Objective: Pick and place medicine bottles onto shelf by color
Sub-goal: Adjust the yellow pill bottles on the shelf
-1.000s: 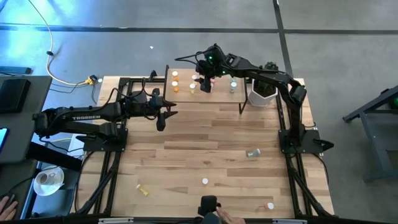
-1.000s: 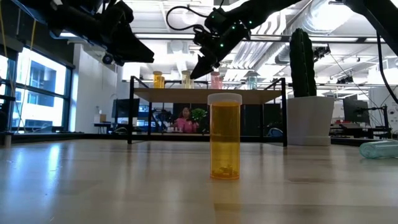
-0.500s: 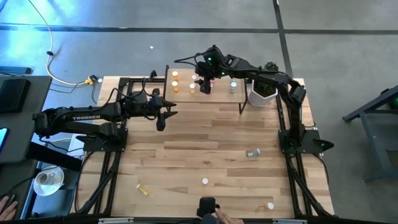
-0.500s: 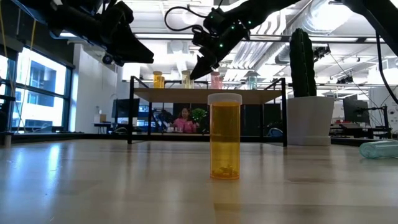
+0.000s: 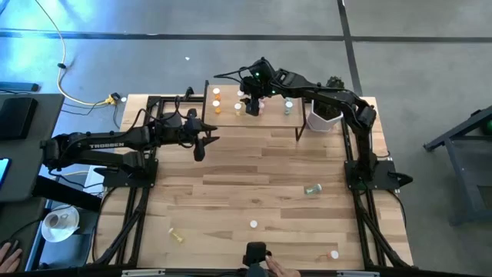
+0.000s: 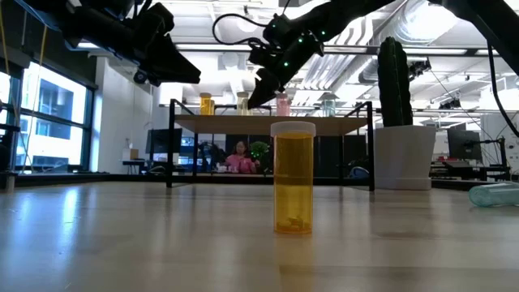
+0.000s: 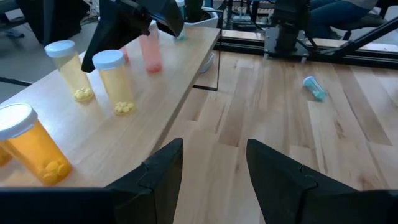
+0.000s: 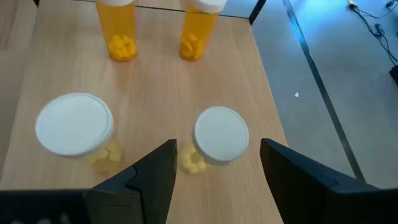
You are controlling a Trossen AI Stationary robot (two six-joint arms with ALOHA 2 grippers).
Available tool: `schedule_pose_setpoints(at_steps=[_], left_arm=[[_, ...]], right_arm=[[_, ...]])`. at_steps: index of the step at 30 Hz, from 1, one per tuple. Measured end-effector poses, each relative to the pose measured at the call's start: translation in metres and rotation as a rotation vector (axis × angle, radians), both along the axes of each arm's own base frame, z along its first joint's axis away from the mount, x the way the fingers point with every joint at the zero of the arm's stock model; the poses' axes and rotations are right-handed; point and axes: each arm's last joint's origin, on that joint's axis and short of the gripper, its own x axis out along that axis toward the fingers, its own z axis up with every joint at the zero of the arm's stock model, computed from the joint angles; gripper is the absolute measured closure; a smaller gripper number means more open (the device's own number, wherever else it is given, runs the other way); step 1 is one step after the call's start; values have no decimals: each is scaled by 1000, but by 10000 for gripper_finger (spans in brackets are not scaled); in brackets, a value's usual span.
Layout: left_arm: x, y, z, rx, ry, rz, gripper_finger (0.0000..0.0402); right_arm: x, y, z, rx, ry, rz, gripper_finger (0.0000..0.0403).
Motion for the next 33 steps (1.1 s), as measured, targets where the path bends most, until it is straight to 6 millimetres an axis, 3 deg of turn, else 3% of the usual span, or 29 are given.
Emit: schedule_pose_setpoints(at_steps=[28, 33], left_arm=[[0, 0, 0, 0, 0, 0, 234], [0, 0, 0, 0, 0, 0, 234]], right_arm=[[1, 0, 1, -4, -7, 2, 181], [-3, 3, 8, -9, -7, -4, 181]])
